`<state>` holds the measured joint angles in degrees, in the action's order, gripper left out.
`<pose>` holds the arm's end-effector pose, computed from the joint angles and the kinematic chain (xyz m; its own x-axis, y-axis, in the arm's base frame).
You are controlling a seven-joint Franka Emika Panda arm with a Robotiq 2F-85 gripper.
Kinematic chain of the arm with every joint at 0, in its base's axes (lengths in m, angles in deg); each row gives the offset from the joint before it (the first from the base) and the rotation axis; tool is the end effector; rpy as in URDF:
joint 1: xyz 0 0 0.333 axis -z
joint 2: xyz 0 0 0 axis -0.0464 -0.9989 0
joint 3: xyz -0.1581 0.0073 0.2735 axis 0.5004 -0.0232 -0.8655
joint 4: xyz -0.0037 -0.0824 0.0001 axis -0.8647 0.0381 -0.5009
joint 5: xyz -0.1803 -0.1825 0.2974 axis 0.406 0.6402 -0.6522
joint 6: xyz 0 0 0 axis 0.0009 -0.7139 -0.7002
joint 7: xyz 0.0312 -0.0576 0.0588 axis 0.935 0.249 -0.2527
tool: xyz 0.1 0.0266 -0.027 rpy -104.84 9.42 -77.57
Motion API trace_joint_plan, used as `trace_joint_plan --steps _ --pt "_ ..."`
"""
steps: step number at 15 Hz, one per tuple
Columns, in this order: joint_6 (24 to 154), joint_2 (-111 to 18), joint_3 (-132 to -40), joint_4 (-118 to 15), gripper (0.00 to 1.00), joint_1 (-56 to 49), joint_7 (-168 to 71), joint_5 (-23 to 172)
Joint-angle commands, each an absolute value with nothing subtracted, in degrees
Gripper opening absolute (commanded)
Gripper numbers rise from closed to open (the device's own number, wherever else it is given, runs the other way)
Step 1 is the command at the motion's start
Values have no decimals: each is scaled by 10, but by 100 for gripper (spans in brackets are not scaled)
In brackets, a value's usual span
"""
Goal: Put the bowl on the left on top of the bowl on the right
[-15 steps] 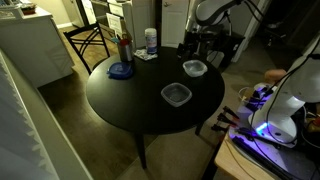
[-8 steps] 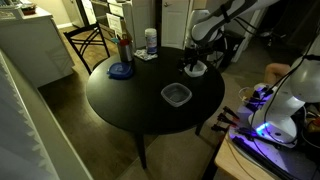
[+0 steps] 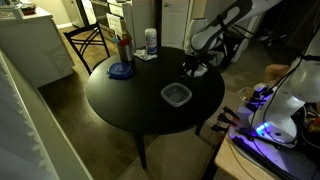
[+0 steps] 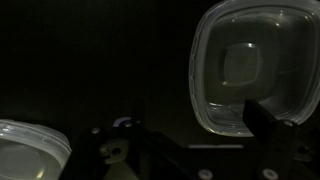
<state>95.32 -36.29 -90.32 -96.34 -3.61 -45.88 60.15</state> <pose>0.4919 0.0119 0.2658 0.9648 -0.2512 -0.0778 -0.2584 -0.9603 -0.1046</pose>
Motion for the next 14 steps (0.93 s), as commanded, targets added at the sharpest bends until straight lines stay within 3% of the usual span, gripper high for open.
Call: trace_joint_plan --steps 1,14 --pt "952 -363 -904 -963 100 -35 -458 602" --pt "1118 -497 -926 -966 100 -35 -467 591"
